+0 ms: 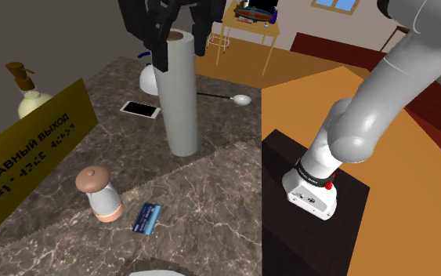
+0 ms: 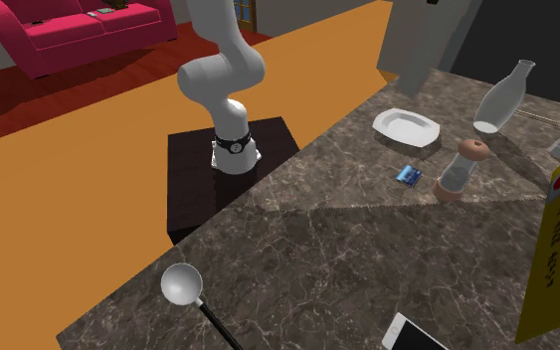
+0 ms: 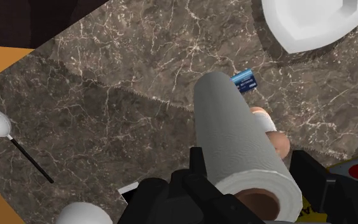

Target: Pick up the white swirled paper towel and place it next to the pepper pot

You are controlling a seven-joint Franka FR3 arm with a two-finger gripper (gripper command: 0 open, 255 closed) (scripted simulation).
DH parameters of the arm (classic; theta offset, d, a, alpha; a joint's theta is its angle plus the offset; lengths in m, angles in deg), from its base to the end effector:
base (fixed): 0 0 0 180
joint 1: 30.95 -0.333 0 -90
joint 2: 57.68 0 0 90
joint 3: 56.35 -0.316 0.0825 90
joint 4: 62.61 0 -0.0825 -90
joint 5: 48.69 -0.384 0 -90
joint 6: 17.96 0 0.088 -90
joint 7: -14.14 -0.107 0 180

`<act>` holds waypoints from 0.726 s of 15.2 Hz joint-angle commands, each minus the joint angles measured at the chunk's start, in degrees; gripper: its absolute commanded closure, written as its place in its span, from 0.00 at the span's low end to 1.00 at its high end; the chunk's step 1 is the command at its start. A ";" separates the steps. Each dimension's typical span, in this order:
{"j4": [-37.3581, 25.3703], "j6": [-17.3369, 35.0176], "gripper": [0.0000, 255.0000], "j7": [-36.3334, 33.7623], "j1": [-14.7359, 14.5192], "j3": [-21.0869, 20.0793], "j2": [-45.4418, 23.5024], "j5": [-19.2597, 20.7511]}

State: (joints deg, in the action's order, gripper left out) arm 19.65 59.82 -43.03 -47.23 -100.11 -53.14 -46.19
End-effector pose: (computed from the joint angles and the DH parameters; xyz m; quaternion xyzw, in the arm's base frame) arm 0.2433 0.4498 0.6986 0.9986 0.0196 0.0362 0.0342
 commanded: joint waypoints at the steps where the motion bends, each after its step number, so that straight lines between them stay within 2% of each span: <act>1: -4.02 -1.28 1.00 -4.53 -1.81 -3.03 -4.35 2.93; 3: -8.88 -2.96 1.00 -9.44 -5.07 -5.88 -9.91 7.14; 5: -14.66 -5.31 1.00 -14.14 -9.97 -7.75 -16.02 12.08; 7: -21.73 -8.38 1.00 -18.13 -16.50 -8.38 -22.40 17.40; 8: -26.36 -10.41 1.00 -19.82 -20.73 -8.19 -25.96 20.42; 11: -20.08 -6.27 1.00 -19.48 -17.67 -8.03 -23.17 17.65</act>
State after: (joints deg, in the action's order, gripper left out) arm -1.78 52.43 -62.20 -65.23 -108.07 -76.55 -28.24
